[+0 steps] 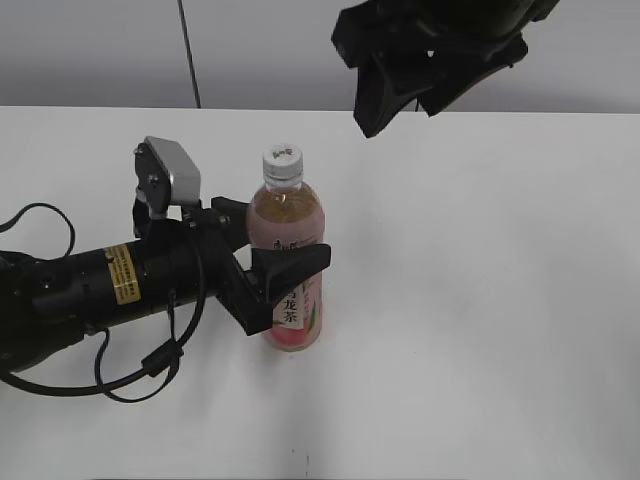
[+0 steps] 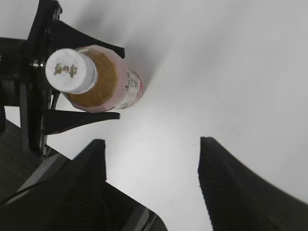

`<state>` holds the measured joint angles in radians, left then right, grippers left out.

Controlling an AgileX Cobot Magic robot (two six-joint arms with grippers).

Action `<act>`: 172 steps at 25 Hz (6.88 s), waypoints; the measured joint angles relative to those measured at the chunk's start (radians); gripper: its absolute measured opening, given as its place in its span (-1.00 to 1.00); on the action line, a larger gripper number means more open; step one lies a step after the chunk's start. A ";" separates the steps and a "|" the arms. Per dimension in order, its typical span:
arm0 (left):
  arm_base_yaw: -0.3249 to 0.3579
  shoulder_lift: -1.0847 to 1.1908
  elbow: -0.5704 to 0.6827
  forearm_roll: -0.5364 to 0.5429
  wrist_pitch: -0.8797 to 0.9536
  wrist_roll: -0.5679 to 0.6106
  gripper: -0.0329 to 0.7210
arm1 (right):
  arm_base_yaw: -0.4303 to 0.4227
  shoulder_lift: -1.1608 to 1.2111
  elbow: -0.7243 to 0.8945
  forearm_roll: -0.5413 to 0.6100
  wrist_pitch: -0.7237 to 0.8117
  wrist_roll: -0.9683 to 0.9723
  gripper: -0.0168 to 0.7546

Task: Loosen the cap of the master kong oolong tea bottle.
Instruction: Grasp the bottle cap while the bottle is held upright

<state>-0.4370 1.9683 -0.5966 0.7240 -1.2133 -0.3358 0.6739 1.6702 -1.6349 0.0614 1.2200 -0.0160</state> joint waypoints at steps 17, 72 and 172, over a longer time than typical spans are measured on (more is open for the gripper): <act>0.000 0.000 0.000 0.001 0.000 0.000 0.29 | 0.005 0.164 -0.174 0.136 0.002 0.186 0.23; 0.000 0.000 0.000 0.019 0.000 0.003 0.29 | 0.099 0.276 -0.229 0.064 0.003 0.153 0.10; 0.003 -0.001 -0.003 0.100 -0.002 0.048 0.24 | 0.095 0.255 -0.205 0.123 0.005 -0.970 0.59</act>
<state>-0.4343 1.9675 -0.5998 0.8242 -1.2157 -0.2875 0.7690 1.9251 -1.8397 0.1849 1.2246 -0.9857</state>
